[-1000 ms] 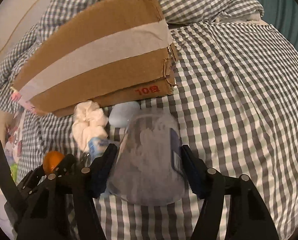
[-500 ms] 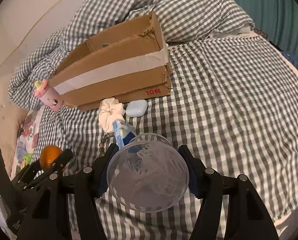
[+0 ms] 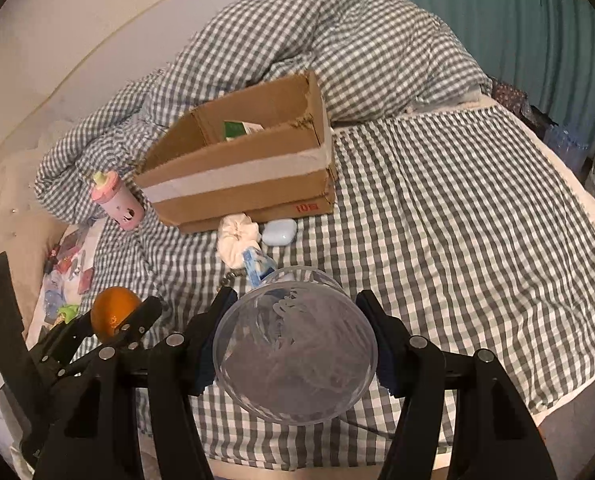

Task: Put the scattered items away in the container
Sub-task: 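Carry the orange and clear container over the box and open both tools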

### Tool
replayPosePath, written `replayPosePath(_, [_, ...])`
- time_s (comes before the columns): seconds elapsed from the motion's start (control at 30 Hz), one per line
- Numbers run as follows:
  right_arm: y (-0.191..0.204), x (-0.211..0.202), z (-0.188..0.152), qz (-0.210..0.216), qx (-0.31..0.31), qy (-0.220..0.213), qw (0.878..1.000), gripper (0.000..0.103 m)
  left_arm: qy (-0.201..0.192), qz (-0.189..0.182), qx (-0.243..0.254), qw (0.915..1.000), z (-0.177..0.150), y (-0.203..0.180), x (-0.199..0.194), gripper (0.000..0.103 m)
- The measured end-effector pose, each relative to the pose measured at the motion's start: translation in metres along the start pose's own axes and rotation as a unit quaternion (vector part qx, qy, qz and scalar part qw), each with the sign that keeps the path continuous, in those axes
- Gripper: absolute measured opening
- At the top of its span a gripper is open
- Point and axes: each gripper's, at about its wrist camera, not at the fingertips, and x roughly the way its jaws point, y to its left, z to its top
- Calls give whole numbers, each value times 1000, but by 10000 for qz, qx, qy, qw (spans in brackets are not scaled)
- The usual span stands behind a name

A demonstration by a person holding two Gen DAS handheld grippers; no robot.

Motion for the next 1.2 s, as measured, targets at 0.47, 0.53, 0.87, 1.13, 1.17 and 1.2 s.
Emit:
replayPosePath(0.47, [25,-4,71,245,-329,-246,9989,61,-175,67,56,9998,67,-5,6,58])
replayPosePath(0.53, [30,-4,88,306,-371,-281,9984,61,-237,45,50,9997,84,-6,9,58])
replayPosePath(0.87, [53,28,166,182,-596,-555,9965,61,-503,6,146,9986,163,-4,38,58])
replayPosePath(1.13, [48,102,198,93,-506,-245,9984,61,-399,236,207,9987,195,3,96,58])
replayPosePath(1.17, [46,107,200,62,-467,-239,9986,64,-415,281,223,9985,197,3,102,58])
replayPosePath(1.2, [44,111,201,2,-428,-248,9988,70,-420,295,225,9984,198,4,108,58])
